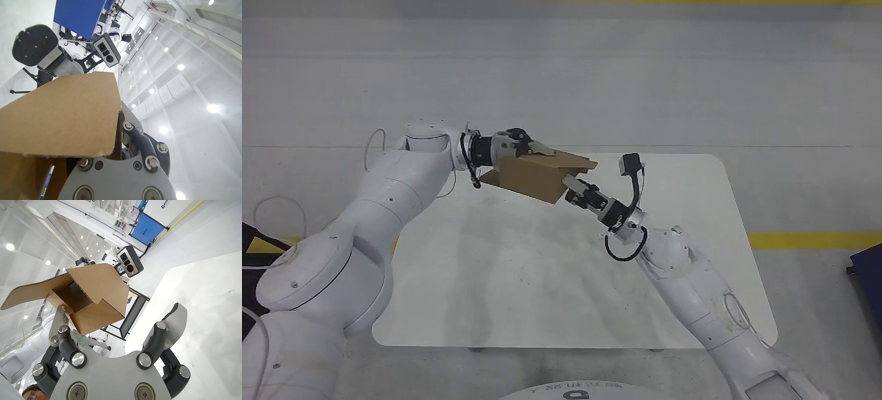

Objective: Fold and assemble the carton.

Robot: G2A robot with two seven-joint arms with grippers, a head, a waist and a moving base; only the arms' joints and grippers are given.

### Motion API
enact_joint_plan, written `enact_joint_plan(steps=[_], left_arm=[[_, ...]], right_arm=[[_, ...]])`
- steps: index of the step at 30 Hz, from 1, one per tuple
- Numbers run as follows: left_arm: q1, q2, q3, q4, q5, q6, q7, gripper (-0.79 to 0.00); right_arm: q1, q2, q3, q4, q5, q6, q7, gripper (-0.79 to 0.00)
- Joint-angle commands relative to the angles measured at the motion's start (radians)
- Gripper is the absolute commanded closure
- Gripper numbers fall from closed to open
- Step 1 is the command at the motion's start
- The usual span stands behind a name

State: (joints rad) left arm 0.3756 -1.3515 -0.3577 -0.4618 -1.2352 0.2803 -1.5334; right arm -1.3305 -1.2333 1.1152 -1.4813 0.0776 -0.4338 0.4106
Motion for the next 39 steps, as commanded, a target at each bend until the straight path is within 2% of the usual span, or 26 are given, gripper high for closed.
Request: enact_joint_plan(steps=[1, 12, 22, 28, 34, 39], left_arm=[[0.001, -0.003, -0.004, 0.001, 0.019, -0.002, 0.013, 0.000], [0.011, -0.015, -0.049, 0.012, 0.042, 0.004, -0.002, 0.000], [0.017, -0.005, -0.098, 0.023, 0.050, 0.003, -0.003, 0.000], [0.023, 0.006, -0.125, 0.010, 0.061, 0.003, -0.003, 0.000], [0.032, 0.013, -0.144, -0.008, 0.076, 0.004, -0.003, 0.000], [0.038, 0.017, -0.156, -0.018, 0.084, 0.004, -0.003, 0.000]], right_arm=[[0.002, -0.001, -0.003, 0.002, -0.002, 0.002, 0.003, -0.785], [0.021, -0.007, -0.017, 0.012, -0.023, 0.041, -0.006, -0.785], [-0.026, 0.011, 0.092, 0.013, 0.123, -0.059, 0.062, -0.785], [-0.003, 0.016, 0.129, 0.049, 0.232, -0.007, 0.128, -0.785], [0.060, 0.005, 0.086, 0.079, 0.185, 0.087, 0.084, -0.785], [0.084, -0.003, 0.067, 0.102, 0.179, 0.093, 0.065, -0.785]])
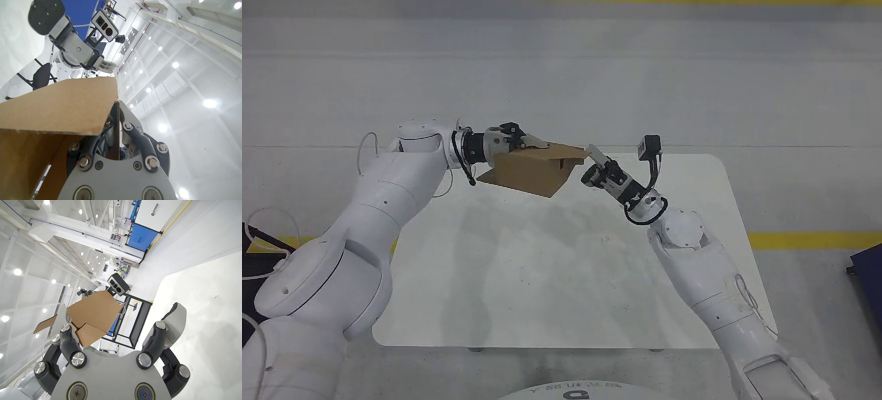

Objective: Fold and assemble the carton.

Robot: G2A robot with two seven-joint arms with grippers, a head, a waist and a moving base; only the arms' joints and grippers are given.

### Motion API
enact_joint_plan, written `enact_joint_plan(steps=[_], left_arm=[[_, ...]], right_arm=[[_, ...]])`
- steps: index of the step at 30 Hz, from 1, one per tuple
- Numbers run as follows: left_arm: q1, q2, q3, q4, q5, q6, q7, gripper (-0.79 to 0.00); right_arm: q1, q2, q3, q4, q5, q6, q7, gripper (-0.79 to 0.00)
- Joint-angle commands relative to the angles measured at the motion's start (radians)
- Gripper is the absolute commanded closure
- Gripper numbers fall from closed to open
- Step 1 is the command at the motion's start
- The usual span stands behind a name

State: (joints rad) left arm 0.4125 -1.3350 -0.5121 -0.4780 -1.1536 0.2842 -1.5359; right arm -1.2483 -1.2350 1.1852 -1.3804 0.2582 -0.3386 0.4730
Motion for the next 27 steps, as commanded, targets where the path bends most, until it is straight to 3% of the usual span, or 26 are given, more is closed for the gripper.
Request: enact_joint_plan(steps=[1, 27], left_arm=[[0.003, 0.001, -0.004, -0.003, 0.003, 0.000, 0.000, 0.000], [0.012, -0.002, -0.015, -0.015, 0.032, 0.000, 0.000, 0.000]], right_arm=[[0.002, -0.001, -0.006, 0.000, -0.004, -0.006, 0.007, -0.785], [-0.013, -0.014, -0.075, -0.040, -0.134, 0.009, -0.009, -0.785]])
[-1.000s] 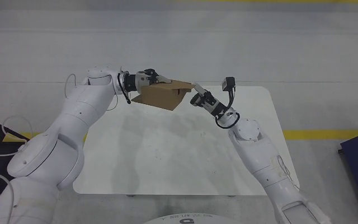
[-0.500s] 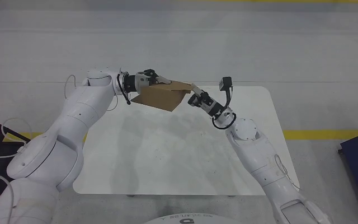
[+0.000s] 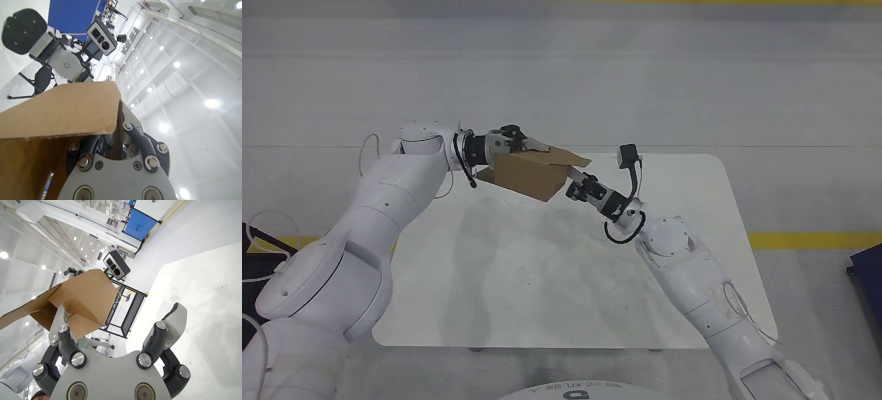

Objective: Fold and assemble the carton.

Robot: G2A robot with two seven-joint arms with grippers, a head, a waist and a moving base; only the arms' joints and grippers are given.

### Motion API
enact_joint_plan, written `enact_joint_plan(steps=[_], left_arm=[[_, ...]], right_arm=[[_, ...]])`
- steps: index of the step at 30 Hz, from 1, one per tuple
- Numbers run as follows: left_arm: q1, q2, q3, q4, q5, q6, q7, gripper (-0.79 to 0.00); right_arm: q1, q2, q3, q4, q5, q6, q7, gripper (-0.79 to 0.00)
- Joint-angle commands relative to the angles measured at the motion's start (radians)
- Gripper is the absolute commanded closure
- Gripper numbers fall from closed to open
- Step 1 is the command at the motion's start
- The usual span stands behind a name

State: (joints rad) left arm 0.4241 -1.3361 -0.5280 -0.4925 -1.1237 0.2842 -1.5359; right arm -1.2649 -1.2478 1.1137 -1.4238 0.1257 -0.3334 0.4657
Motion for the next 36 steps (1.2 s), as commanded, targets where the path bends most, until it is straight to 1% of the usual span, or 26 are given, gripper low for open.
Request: enact_joint_plan(steps=[1, 5, 8, 13, 18, 26, 29, 36], left_arm=[[0.000, -0.001, 0.001, -0.001, 0.002, 0.000, 0.000, 0.000], [-0.001, -0.002, 0.002, -0.002, 0.003, 0.000, 0.000, 0.000], [-0.002, -0.001, 0.000, -0.001, 0.000, 0.000, 0.000, 0.000], [0.000, 0.004, -0.007, 0.001, -0.010, 0.000, 0.000, 0.000], [0.005, 0.010, -0.009, -0.004, -0.020, 0.000, 0.000, 0.000], [0.008, 0.009, 0.016, -0.012, -0.030, 0.012, 0.011, 0.000], [0.004, 0.007, 0.031, -0.014, -0.021, 0.022, 0.022, 0.000], [-0.001, -0.002, 0.057, -0.015, -0.011, 0.030, 0.030, 0.000]], right_arm=[[0.008, -0.002, -0.007, 0.008, -0.002, 0.009, -0.001, -0.785], [0.031, -0.008, -0.023, 0.030, -0.005, 0.035, -0.002, -0.785], [0.036, -0.010, -0.025, 0.039, -0.004, 0.029, -0.004, -0.785], [0.012, -0.004, 0.010, 0.033, 0.032, -0.029, 0.015, -0.785], [-0.034, 0.007, 0.062, 0.007, 0.066, -0.105, 0.042, -0.785], [-0.104, 0.020, 0.102, -0.053, 0.040, -0.198, 0.069, -0.785], [-0.115, 0.021, 0.096, -0.068, 0.013, -0.200, 0.065, -0.785], [-0.105, 0.015, 0.059, -0.077, -0.059, -0.165, 0.030, -0.785]])
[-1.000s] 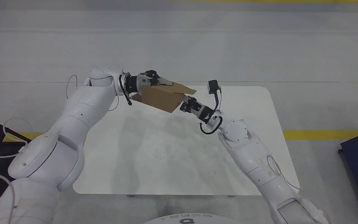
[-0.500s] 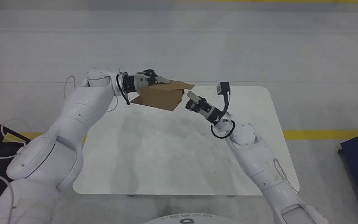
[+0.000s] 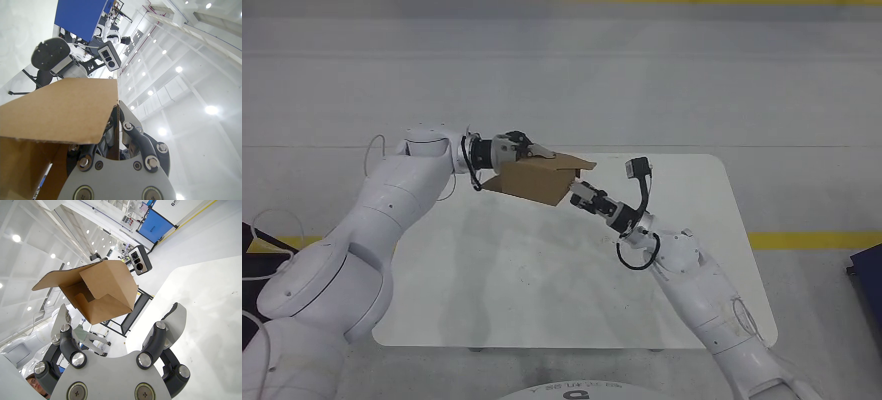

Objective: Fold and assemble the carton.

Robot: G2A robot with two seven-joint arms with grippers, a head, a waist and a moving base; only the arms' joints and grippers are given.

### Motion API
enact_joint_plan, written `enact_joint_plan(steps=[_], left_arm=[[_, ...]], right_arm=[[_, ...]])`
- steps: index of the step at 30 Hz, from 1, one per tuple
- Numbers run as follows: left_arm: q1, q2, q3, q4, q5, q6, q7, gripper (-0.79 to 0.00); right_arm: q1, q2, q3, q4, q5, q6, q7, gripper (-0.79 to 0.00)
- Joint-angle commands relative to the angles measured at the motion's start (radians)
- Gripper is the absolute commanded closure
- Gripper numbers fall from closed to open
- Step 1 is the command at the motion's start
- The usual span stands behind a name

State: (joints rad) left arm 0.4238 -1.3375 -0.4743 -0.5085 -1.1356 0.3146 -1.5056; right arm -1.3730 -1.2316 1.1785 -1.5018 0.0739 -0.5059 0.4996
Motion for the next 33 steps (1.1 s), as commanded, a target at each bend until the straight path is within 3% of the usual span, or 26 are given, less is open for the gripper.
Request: enact_joint_plan(steps=[1, 8, 12, 21, 28, 33], left_arm=[[-0.002, -0.002, 0.005, 0.003, -0.001, -0.001, -0.001, 0.000], [-0.005, -0.004, 0.022, 0.009, -0.019, -0.013, -0.013, 0.000], [-0.007, -0.002, 0.032, 0.014, -0.037, -0.017, -0.017, 0.000], [-0.023, 0.006, 0.034, 0.051, -0.054, -0.028, -0.028, 0.000], [-0.041, 0.005, 0.035, 0.060, 0.055, -0.057, 0.034, 0.000], [-0.041, 0.003, 0.042, 0.033, 0.136, -0.073, 0.041, 0.000]], right_arm=[[0.006, -0.002, -0.009, 0.003, -0.013, 0.017, -0.011, -0.785], [0.032, -0.008, -0.030, 0.017, -0.028, 0.068, -0.037, -0.785], [0.026, -0.007, -0.030, 0.011, -0.005, 0.032, -0.006, -0.785], [0.025, 0.020, 0.072, 0.074, 0.430, -0.078, 0.355, -0.785], [0.025, 0.021, 0.100, 0.112, 0.652, -0.121, 0.466, -0.785], [0.070, 0.019, 0.099, 0.180, 0.792, -0.052, 0.565, -0.785]])
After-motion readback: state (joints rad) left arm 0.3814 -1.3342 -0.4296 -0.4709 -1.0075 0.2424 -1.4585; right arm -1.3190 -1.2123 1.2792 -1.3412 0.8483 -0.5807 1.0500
